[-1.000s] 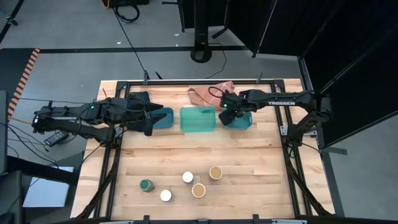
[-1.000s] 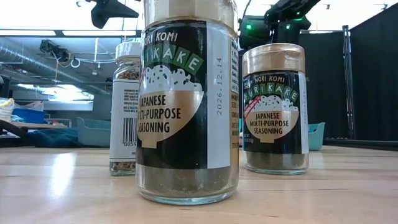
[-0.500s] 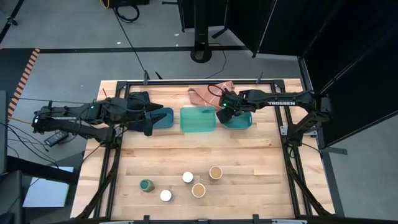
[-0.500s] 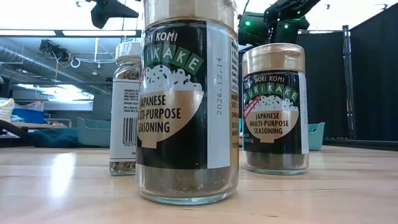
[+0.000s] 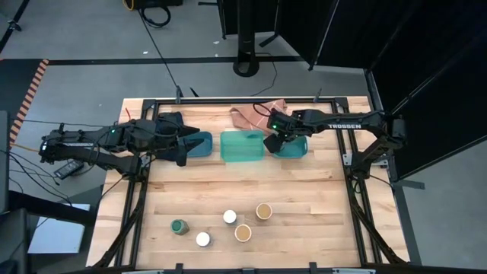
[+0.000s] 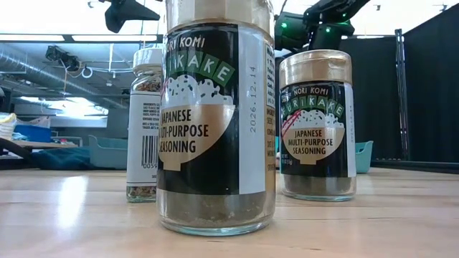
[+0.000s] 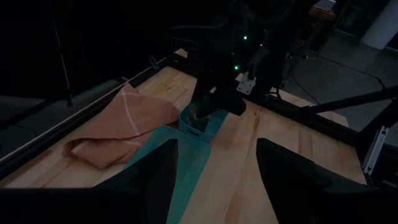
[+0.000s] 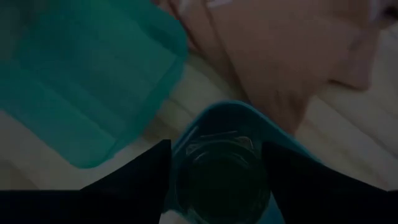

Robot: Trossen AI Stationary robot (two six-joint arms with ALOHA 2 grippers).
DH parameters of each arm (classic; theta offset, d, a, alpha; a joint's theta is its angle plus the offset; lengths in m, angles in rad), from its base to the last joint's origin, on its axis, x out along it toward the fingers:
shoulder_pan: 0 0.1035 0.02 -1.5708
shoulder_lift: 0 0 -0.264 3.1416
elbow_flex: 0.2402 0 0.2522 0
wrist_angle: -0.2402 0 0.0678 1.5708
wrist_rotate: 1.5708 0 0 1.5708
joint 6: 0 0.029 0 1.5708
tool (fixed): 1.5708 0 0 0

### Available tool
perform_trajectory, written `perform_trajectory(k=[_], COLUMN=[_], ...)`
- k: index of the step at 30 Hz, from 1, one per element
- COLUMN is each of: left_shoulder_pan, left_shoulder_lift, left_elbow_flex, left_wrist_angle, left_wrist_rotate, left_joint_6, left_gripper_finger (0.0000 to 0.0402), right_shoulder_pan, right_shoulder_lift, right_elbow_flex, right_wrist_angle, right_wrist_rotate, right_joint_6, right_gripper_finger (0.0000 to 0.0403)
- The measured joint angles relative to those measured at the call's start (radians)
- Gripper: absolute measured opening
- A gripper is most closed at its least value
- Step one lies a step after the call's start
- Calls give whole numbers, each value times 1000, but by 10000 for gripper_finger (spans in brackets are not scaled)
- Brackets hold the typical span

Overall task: Sort spices by type
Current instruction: Put the top green seasoning bottle into the light green bin, then put the top white seasoning bottle into the transparent green bin

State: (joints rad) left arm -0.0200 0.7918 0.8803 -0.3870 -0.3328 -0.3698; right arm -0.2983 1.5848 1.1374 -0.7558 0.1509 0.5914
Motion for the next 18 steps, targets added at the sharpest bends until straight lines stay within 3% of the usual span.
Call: perform_trajectory(k=[9,18], left_shoulder_pan=[0,0], left_shoulder_lift=[0,0], left_elbow_flex=[0,0], left_wrist_angle=[0,-59], left_wrist_rotate=[7,223], left_joint_6=[0,-57], left_gripper_finger=[225,234], right_shoulder_pan=[-4,-4], right_shoulder_lift=[0,0], right_elbow_flex=[100,339], right_wrist_angle=[-92,-252], right_wrist_rotate=[-48,-40], right_joint_6=[-118,-307], right_gripper_finger=[288,284])
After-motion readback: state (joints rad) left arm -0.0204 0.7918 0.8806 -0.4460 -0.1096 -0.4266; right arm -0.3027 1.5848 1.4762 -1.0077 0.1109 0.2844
